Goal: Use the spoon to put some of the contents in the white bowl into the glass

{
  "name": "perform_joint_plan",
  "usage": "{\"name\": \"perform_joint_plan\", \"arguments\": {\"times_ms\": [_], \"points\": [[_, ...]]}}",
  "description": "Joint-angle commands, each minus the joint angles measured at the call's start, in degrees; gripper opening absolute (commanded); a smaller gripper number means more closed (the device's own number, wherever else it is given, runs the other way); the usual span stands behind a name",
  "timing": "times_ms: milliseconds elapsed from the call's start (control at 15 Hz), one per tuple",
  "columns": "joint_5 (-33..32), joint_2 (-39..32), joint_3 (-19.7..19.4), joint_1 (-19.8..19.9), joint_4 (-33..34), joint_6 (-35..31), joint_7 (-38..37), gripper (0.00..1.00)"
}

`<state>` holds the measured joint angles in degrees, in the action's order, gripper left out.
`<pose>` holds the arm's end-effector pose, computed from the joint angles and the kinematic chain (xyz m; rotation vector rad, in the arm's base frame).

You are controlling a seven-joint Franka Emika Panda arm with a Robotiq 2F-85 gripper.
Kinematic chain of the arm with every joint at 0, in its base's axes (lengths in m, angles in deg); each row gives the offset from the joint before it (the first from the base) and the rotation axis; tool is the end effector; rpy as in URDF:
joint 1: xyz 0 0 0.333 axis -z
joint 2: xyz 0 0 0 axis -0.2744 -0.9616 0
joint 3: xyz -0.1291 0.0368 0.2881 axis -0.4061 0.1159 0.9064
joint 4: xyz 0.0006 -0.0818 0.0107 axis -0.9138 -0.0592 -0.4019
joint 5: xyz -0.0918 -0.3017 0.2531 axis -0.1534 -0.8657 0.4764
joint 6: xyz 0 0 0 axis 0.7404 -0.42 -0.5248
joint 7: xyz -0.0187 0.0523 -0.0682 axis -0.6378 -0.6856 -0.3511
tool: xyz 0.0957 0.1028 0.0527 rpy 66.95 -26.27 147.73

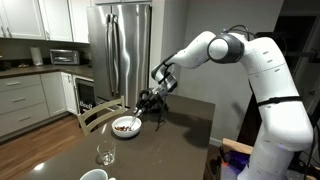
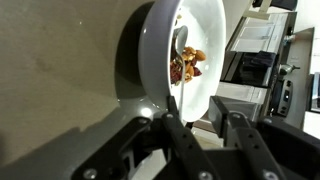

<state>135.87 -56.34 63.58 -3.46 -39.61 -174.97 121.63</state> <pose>0.6291 -0.1413 0.1927 -2.1246 0.5682 -0.2305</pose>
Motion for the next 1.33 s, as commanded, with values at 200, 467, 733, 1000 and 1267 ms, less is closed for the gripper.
{"name": "perform_joint_plan", "arguments": {"times_ms": [200, 467, 733, 1000, 1267], "points": [[-1.6, -0.2, 0.3, 1.2, 1.2, 1.3, -0.2, 0.03], [-1.8, 0.0, 0.3, 1.3, 1.5, 1.5, -0.5, 0.06], [-2.3, 1.1, -0.1, 1.4, 1.7, 1.7, -1.0, 0.06], [-3.4, 2.7, -0.9, 1.2, 2.4, 1.0, -1.5, 0.06], [-6.5, 4.8, -1.7, 1.0, 3.1, 0.1, -2.1, 0.06]]}}
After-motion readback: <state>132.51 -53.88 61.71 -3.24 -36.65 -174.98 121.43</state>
